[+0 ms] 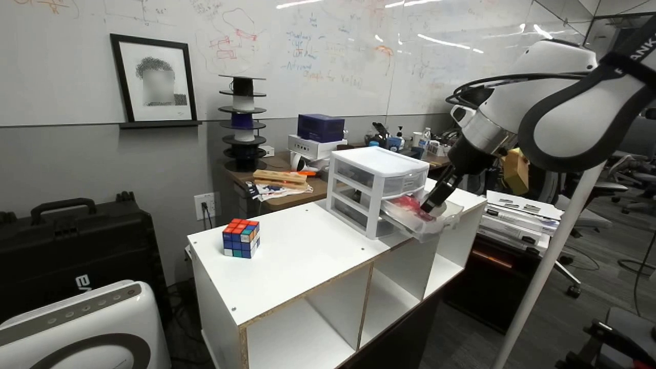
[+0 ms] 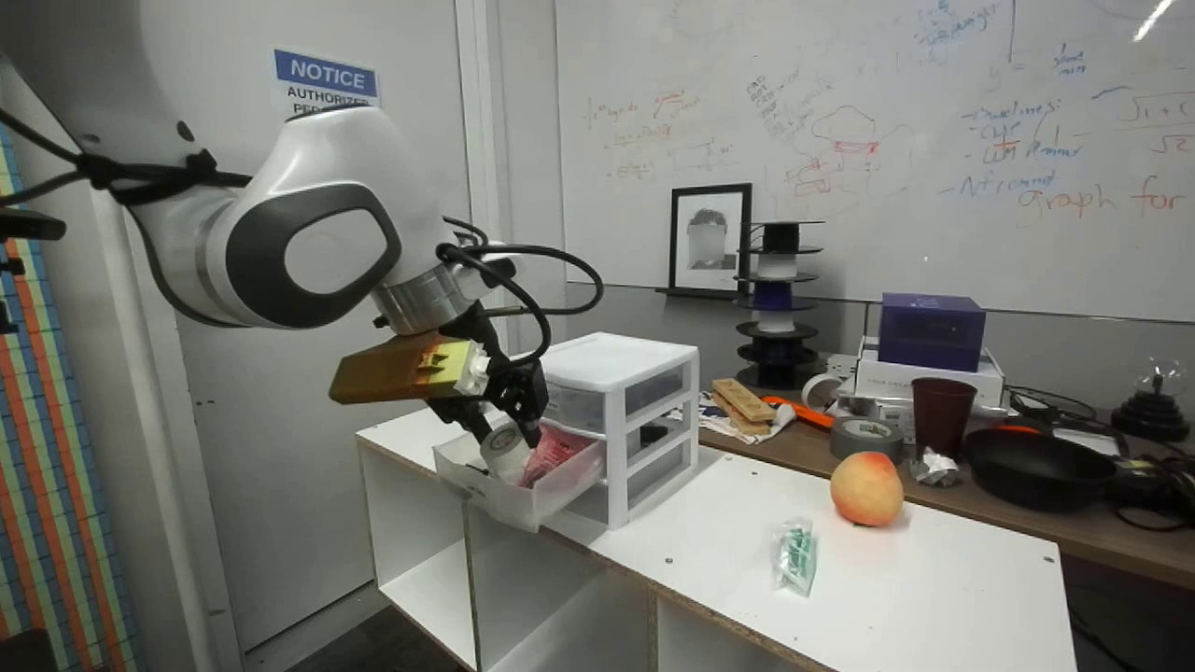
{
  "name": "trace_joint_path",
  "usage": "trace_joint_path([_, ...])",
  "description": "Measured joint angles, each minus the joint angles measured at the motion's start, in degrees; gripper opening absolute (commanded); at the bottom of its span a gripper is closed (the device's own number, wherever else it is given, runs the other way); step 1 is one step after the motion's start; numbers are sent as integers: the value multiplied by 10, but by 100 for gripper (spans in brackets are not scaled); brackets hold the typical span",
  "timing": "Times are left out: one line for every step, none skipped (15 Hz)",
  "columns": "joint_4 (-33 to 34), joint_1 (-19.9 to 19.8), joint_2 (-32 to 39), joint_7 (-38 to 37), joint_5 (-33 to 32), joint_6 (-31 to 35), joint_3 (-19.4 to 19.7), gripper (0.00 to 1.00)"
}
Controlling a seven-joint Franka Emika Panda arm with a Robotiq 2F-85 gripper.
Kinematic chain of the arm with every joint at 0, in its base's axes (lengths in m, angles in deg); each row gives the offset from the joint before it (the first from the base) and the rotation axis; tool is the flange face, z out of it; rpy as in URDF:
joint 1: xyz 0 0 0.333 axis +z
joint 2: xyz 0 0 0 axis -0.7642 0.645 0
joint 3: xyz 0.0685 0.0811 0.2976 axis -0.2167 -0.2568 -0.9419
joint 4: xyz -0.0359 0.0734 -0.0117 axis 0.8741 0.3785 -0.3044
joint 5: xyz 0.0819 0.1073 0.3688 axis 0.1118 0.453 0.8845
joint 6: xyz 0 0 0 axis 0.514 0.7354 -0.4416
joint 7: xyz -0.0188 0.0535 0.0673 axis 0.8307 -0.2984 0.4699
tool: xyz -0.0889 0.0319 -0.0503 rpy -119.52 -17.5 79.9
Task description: Put the two white objects on the right in the top drawer of the dresser
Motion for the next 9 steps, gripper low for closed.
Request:
trace_joint_path([0, 0, 4, 1, 10, -10, -8, 93])
trace_joint_path([0, 0, 5, 3, 24, -20, -18, 99])
trace_joint_path([0, 0, 5, 7, 37, -25, -27, 100])
trace_joint_path([0, 0, 4, 12, 46, -26, -32, 100])
trace_joint_path([0, -1, 0, 19, 54, -23, -35, 100])
trace_joint_path([0, -3, -7, 28, 62, -16, -37, 100])
trace_joint_path([0, -6, -17, 39, 74, -10, -37, 100])
trace_joint_path([0, -9, -31, 50, 87, -3, -37, 100])
trace_joint_path([0, -11, -48, 61, 98, 0, -36, 100])
